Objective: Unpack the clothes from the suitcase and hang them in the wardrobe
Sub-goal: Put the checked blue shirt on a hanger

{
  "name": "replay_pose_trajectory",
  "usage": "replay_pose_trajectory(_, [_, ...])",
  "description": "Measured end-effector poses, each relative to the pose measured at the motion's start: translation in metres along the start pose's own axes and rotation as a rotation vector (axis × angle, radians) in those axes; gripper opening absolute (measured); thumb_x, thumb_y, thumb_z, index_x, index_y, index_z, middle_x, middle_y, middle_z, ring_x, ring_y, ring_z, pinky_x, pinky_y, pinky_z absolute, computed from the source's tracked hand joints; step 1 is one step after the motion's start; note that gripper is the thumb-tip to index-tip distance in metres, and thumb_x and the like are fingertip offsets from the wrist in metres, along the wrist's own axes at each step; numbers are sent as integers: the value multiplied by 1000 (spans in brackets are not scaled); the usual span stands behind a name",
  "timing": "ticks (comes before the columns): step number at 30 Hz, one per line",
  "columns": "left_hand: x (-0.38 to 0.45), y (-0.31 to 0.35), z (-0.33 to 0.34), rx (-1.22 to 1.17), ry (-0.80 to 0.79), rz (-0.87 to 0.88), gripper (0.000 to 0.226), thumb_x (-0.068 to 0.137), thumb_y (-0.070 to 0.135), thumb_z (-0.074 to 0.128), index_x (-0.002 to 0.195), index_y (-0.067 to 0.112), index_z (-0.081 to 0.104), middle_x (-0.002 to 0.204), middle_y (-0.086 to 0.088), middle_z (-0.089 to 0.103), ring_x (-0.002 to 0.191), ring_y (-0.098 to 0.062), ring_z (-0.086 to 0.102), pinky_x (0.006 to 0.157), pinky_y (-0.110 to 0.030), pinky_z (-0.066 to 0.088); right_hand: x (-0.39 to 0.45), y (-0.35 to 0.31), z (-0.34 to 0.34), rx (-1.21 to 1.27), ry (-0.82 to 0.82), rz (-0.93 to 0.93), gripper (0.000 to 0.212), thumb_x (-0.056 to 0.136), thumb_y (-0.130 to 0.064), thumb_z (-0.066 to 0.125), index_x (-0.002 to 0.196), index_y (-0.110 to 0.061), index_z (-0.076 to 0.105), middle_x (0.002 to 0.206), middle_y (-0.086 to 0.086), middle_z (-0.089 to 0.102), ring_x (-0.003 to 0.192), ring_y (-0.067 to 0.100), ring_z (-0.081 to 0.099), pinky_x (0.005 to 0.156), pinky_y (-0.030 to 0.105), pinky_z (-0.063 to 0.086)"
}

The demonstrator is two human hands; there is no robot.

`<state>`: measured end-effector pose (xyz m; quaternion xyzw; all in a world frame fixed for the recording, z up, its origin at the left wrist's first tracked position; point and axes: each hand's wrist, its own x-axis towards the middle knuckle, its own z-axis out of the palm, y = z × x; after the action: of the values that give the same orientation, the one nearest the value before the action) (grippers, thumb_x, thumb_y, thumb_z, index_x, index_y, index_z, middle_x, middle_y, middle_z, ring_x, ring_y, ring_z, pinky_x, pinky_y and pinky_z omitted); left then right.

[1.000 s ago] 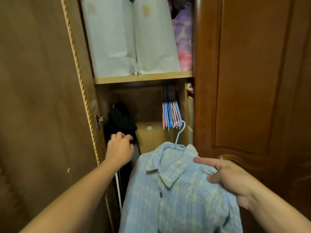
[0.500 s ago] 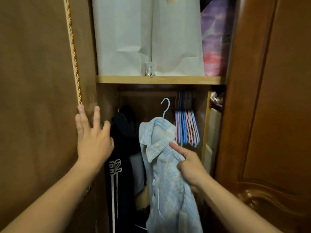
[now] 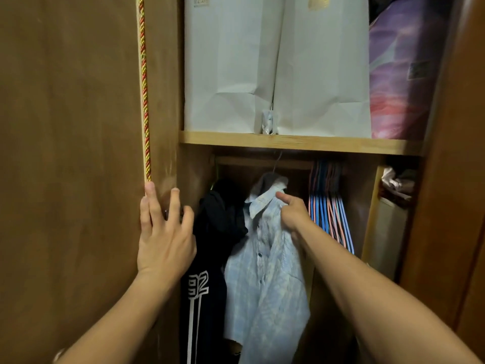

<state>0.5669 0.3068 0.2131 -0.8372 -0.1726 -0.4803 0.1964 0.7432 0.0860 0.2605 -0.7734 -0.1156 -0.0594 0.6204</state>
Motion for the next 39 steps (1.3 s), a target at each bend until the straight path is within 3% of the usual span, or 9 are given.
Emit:
replay_pose_trajectory(4, [-3,-2,4,8,12,17,36,75,23,68,106,5,67,153,-26,41,145,-63,-5,121,-63,6,15,31,6,66,-51,62,70,89,14,30,143,-25,52,149,16,47,113,27,63,87,39,60])
replay_pose_trajectory(7, [-1,-1,4,16,1,7,32,77,25,67,103,6,68,153,-25,40,145,-62,-6,121,-63,7,3,41,3,61,-112,42,78,84,21,31,147,-23,48,153,13,43,62,5,52,43,15,43])
replay_pose_trajectory(9, [-1,0,4,9,13,6,28,77,25,65,99,7,68,153,-24,41,145,-62,-7,122,-63,7,3,46,0,92,-126,48,80,85,22,37,149,-25,45,154,8,42,51,6,48,40,18,37])
replay_pose_trajectory(13, [-3,-1,3,5,14,15,26,78,25,64,97,7,69,153,-24,41,145,-62,-9,122,-62,3,-5,52,-5,244,-120,81,80,87,21,47,154,-22,34,137,3,60,100,19,68,77,35,60])
replay_pose_trajectory(16, [-3,-1,1,7,-2,19,26,80,25,61,98,8,69,154,-24,41,145,-62,-9,122,-63,4,-26,62,0,200,-141,63,58,90,14,46,130,-25,61,108,2,74,95,23,72,78,39,61])
replay_pose_trajectory(20, [-2,1,-3,-33,-2,30,32,77,20,62,105,7,68,154,-25,40,145,-62,-9,121,-62,1,-18,67,25,160,-205,-3,77,75,17,41,127,-35,66,112,1,74,103,25,70,93,49,57])
replay_pose_trajectory(27, [-3,-3,-10,-104,-59,67,41,74,17,57,112,4,67,150,-29,42,144,-64,-9,121,-64,-4,7,33,123,-35,-431,-108,64,81,1,53,137,-28,57,127,-1,67,119,24,61,104,45,49])
replay_pose_trajectory(33, [-5,-8,-13,-106,-114,102,27,78,11,58,103,4,65,149,-30,41,143,-63,-13,120,-65,-7,-16,27,138,-253,-598,-121,82,94,-40,65,159,-19,19,159,0,34,146,22,33,114,29,28])
replay_pose_trajectory(39, [-45,19,-11,-311,-139,64,35,71,12,65,106,12,64,150,-25,37,149,-48,13,124,-55,3,-67,92,96,-237,-611,-142,51,101,-13,54,150,-18,43,127,-14,60,117,3,56,98,19,41])
